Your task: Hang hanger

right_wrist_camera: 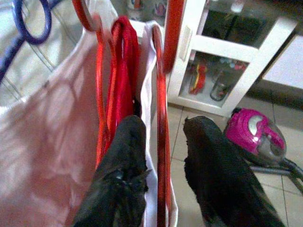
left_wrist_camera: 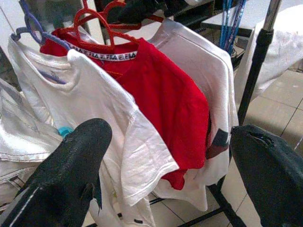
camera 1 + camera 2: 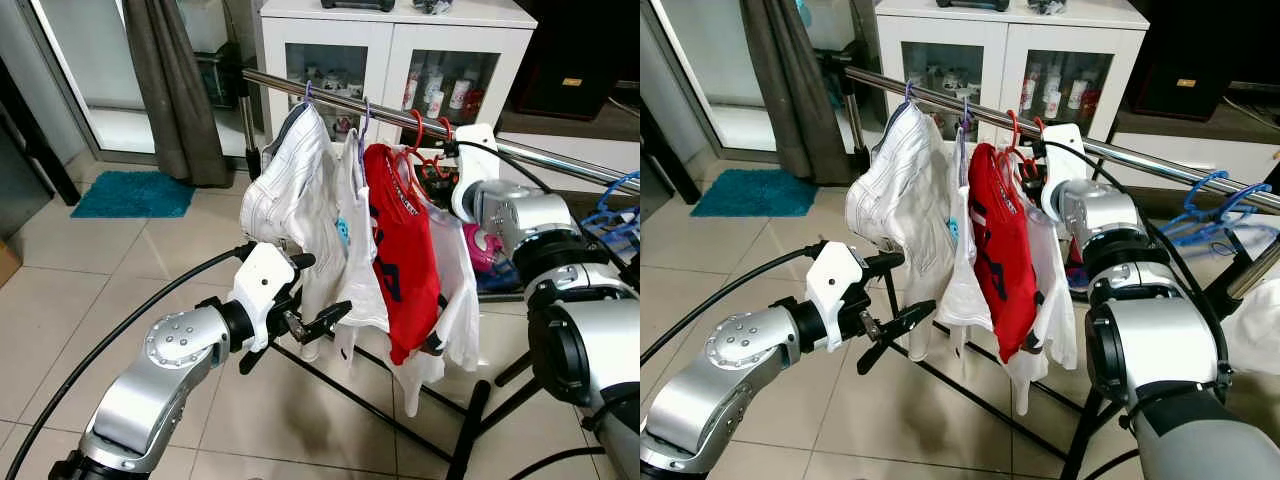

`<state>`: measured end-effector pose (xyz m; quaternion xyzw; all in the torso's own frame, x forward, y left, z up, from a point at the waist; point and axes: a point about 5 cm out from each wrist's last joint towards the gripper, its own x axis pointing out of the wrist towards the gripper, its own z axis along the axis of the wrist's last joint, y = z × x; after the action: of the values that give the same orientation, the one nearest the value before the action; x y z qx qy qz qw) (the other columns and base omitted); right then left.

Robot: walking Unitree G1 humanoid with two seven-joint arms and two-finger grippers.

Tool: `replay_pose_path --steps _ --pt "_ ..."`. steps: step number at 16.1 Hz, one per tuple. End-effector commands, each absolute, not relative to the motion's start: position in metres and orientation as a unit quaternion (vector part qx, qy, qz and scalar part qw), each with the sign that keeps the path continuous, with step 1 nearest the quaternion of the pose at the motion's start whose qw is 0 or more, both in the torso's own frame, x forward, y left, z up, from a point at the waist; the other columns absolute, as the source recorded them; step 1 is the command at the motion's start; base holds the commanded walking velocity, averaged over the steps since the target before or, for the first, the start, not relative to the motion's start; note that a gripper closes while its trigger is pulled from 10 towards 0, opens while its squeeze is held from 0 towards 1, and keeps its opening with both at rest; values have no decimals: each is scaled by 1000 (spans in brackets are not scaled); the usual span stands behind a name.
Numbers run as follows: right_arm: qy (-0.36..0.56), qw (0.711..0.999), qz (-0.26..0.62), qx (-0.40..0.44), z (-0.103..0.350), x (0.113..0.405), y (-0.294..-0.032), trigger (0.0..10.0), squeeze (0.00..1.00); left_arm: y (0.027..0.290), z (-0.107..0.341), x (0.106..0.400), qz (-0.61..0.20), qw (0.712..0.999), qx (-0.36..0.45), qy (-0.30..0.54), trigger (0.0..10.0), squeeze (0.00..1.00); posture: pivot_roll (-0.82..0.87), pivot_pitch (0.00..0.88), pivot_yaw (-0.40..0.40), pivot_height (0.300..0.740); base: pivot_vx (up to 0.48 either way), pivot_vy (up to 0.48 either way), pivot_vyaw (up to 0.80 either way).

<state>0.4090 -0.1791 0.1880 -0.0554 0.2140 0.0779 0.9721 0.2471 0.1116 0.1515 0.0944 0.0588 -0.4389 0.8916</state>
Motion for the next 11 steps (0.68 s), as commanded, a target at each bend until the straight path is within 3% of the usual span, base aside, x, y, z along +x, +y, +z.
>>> replay_pose_path --steps 1,11 --pt "200 976 77 -50 198 412 -181 78 0 109 159 247 -447 887 105 47 10000 0 68 0 18 740 0 0 0" --pt "165 982 81 -40 202 410 -186 0 0 108 158 248 -447 887 109 43 10000 0 58 0 27 740 0 0 0"
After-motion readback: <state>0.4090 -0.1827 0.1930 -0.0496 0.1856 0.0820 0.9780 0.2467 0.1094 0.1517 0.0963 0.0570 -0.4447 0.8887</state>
